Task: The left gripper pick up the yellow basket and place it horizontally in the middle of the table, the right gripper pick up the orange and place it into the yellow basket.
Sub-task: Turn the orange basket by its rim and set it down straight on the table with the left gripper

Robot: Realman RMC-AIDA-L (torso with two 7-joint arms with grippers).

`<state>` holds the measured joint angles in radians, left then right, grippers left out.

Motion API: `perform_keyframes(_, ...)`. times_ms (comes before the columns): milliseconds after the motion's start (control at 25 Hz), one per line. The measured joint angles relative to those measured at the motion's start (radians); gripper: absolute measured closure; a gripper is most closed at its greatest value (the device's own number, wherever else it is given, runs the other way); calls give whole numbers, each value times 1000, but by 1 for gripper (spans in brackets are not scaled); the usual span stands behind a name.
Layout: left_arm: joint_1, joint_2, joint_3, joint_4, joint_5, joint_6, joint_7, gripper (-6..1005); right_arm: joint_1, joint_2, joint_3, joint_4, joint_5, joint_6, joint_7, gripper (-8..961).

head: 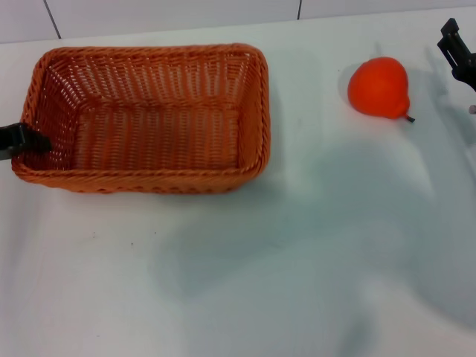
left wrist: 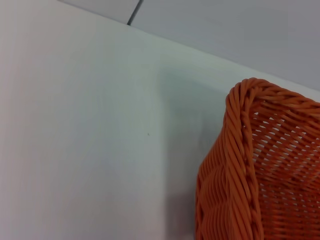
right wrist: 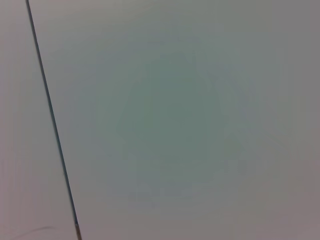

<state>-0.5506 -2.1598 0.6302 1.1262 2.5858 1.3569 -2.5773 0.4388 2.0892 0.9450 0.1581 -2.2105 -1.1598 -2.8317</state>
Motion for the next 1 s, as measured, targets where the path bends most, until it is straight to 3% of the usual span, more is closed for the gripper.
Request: perform_keyframes(1000,-17,0,21,0,0,-8,-14,860,6,0,0,-11,0,14,0,7)
